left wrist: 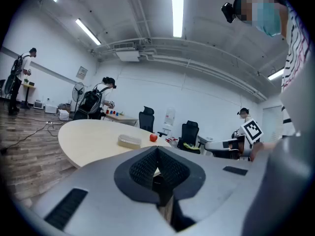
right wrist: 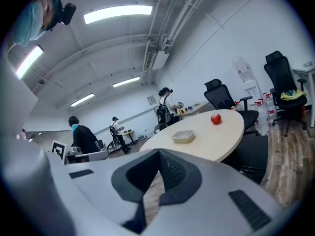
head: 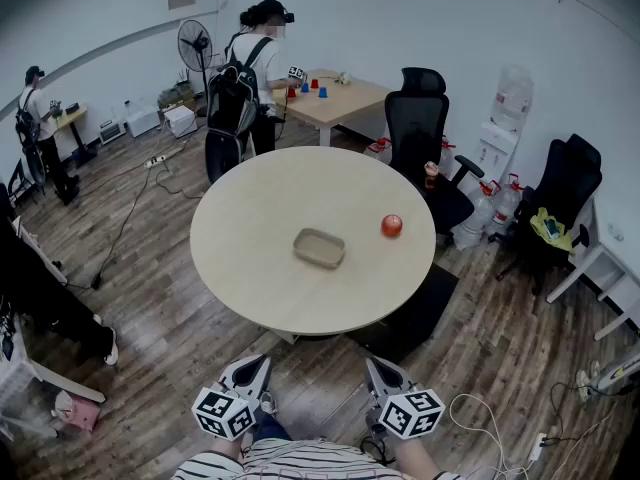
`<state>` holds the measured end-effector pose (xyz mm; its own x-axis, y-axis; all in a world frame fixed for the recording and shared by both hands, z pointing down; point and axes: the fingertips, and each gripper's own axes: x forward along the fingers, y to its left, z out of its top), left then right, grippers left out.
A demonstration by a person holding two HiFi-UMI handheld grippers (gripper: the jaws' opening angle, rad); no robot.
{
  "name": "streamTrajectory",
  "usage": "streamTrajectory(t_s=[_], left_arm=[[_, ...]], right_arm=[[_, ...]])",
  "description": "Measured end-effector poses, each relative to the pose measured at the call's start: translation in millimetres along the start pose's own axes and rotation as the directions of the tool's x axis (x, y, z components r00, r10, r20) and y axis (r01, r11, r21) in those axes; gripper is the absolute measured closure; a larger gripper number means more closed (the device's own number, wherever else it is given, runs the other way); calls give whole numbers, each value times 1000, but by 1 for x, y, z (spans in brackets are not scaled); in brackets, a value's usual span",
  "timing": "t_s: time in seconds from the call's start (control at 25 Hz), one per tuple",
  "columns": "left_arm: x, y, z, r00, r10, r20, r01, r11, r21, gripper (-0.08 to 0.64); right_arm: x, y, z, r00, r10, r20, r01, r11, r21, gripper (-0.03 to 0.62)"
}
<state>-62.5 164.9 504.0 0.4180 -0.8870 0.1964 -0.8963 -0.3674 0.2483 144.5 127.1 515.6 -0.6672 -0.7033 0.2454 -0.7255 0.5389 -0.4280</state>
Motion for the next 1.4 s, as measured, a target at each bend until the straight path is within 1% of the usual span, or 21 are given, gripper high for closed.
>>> streamTrajectory(t_s=[0.16, 0.28, 0.36, 0.44, 0.48, 0.56, 0.6, 0.68, 0.72, 0.92, 1.08, 1.24, 1.4], left_arm=[[6, -3, -5, 1000, 2, 4, -2, 1000, -8, 534], [10, -2, -5, 1000, -5, 18, 5, 1000, -10, 534], [14, 1, -5, 1000, -7, 13, 7, 1000, -6, 532], [21, 5, -4, 1000, -16, 3, 16, 1000, -4, 529], [24, 8, -3, 1000, -21, 0, 21, 1000, -2, 529], [33, 16, -1, 1000, -28, -5, 28, 1000, -2, 528], [39, 22, 0, 1000, -31, -7, 31, 1000, -6, 514], [53, 36, 6, 999, -39, -11, 39, 999, -15, 428], [61, 43, 10, 999, -47, -13, 47, 999, -17, 410], [87, 90, 25, 996, -79, -33, 78, 997, -29, 400], [109, 127, 39, 992, -115, -54, 113, 993, -39, 399], [137, 154, 50, 981, -178, -79, 176, 984, -36, 399], [160, 186, 59, 966, -234, -113, 232, 972, -27, 399]], right_arm=[[2, -4, 0, 1000, 13, -3, -13, 999, -32, 565], [6, -2, 5, 999, 25, 34, -23, 998, -66, 563], [11, 0, 9, 998, 30, 58, -24, 996, -87, 562], [21, -1, 12, 998, 20, 57, -15, 996, -92, 558], [26, -3, 13, 998, 12, 53, -7, 996, -86, 540], [36, -7, 15, 999, -6, 51, 9, 998, -67, 377], [41, -10, 16, 999, -14, 51, 17, 998, -60, 374], [55, -16, 22, 998, -33, 51, 36, 998, -52, 374], [63, -18, 24, 998, -44, 51, 46, 998, -47, 374], [107, -21, 34, 994, -100, 50, 101, 995, -20, 374], [142, -20, 48, 987, -147, 67, 147, 989, 1, 374], [172, -25, 57, 975, -208, 83, 207, 978, 23, 374], [203, -27, 61, 957, -272, 102, 266, 961, 68, 375]])
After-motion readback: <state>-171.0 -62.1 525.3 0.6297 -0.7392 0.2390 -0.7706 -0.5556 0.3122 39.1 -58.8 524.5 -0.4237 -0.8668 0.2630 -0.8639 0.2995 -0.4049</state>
